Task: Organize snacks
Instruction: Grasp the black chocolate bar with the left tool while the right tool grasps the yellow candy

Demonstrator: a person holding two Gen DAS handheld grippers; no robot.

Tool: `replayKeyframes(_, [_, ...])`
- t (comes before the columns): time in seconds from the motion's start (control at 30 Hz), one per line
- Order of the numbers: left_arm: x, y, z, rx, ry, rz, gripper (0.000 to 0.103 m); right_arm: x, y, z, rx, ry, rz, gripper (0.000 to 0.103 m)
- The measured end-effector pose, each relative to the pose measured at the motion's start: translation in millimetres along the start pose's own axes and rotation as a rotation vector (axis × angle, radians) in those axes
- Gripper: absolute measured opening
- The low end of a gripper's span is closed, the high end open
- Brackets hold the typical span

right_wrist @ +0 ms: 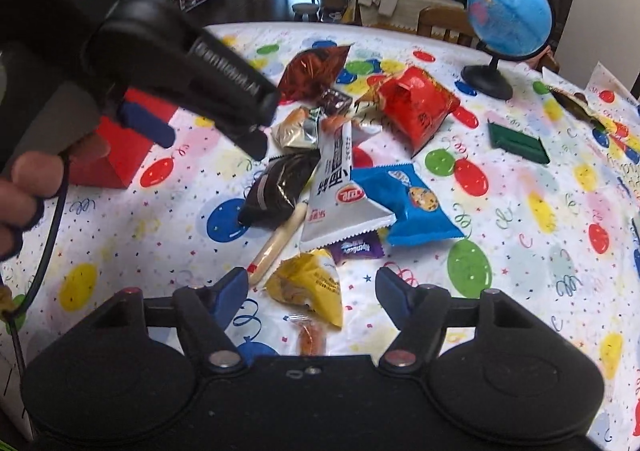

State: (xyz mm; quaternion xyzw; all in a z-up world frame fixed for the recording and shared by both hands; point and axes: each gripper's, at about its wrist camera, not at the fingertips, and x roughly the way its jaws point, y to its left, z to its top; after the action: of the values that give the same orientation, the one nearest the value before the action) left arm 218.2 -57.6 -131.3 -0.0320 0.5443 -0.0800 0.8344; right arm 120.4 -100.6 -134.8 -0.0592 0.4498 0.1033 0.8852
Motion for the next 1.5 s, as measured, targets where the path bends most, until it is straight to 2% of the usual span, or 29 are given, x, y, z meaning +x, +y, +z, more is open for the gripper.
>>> replayKeyframes(0.37, [35.8, -3.1, 8.5, -0.030, 0.103, -0.087, 0.083, 19.3, -3.9, 0.7, 0.046, 0.046, 0.010, 0.057])
replayKeyframes(0.57, [42.6, -1.3, 7.3, -0.049, 0.117, -0.114, 0.073, 24.9, -8.9, 0.2, 0.088, 0.047, 0.023, 0.048])
replayKeyframes(0.67, [42.8, -2.1, 7.0, -0.050, 0.117, -0.126, 0.064, 24.5, -9.3, -0.2, 0.104, 0.045, 0.035, 0.045])
replayKeyframes(0.7, [42.9, -2.7, 6.7, -0.047, 0.117, -0.127, 0.057, 24.1, -9.1, -0.4, 0.107, 0.045, 0.035, 0.044])
replayKeyframes(0.77, [43.5, -3.3, 5.8, -0.045, 0.120, -0.129, 0.051, 23.0, -8.9, -1.1, 0.110, 0.043, 0.035, 0.042])
replayKeyframes(0.83, [44.1, -4.0, 4.7, -0.040, 0.116, -0.122, 0.038, 21.2, -8.7, -2.1, 0.114, 0.036, 0.031, 0.038])
replayKeyframes(0.93, [43.2, -4.2, 2.1, -0.036, 0.107, -0.118, 0.034, 19.0, -9.4, -2.8, 0.123, 0.035, 0.033, 0.031])
replayKeyframes(1.23, [22.4, -1.9, -8.0, -0.041, 0.064, -0.071, 0.031, -3.0, -14.6, -7.5, 0.145, -0.012, 0.027, 0.030])
replayKeyframes(1.5, [-21.5, 7.9, -21.3, -0.071, 0.003, -0.040, 0.031, -35.2, -19.8, -7.5, 0.147, -0.080, 0.029, 0.030])
